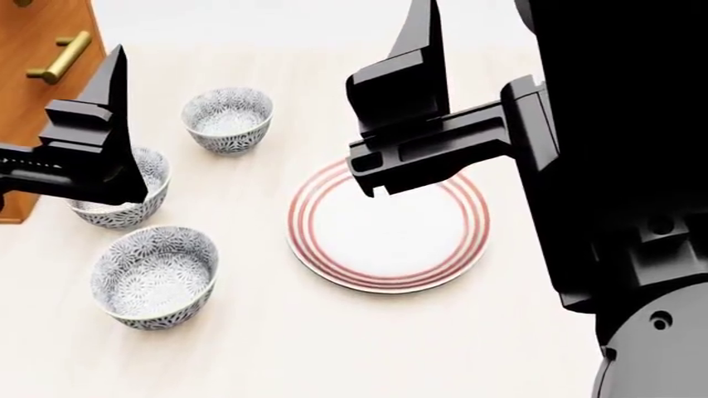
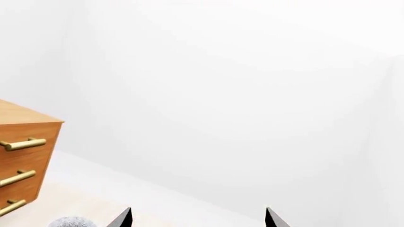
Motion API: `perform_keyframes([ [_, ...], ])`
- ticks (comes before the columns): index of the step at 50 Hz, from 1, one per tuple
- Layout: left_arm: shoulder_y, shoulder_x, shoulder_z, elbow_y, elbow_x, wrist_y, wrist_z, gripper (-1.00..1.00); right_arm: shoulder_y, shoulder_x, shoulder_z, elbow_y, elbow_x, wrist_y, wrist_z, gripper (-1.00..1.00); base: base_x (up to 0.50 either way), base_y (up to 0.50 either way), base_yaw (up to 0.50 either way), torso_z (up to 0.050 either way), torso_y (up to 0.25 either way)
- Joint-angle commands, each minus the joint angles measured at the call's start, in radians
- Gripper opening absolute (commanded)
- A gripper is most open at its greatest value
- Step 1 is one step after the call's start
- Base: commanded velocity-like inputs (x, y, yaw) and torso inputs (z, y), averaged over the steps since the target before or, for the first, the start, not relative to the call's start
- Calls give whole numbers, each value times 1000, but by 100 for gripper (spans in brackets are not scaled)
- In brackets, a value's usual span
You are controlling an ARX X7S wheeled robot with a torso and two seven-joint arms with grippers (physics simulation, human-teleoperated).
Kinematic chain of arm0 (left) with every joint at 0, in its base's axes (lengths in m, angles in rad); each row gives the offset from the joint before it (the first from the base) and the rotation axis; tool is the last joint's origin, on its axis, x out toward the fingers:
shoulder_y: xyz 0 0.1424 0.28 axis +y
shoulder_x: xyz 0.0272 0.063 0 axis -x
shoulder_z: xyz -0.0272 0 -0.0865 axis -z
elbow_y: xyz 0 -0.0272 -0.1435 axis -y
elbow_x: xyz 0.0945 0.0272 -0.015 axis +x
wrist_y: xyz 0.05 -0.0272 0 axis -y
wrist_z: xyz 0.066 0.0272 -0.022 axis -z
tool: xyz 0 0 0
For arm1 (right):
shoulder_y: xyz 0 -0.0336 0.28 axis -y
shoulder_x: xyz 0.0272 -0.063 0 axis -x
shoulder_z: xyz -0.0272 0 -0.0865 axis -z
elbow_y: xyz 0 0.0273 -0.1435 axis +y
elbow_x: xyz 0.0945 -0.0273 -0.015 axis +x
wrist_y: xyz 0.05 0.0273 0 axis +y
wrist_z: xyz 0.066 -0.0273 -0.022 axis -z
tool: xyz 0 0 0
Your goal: Put the bowl at the front on the plate.
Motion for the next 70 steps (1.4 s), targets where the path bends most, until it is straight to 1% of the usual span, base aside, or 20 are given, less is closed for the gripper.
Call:
perform_keyframes([
  [1,54,-22,32,24,51,57,38,100,-15,11,7,-11,-11,-24,-14,100,0,0,0,0,0],
  [2,33,-19,27,9,29,45,20,100,-14,12,5,-11,-11,-25,-14,100,0,0,0,0,0],
  [9,15,-24,24,-6,-2,42,-2,100,-19,16,1,-15,-11,-34,-14,100,0,0,0,0,0],
  [21,23,-34,37,-3,0,60,-2,100,-15,25,-9,-17,-2,-44,-13,100,77,0,0,0,0],
  [70,44,-65,73,-3,-14,116,-15,100,-20,55,-34,-32,10,-90,-2,100,165,0,0,0,0],
])
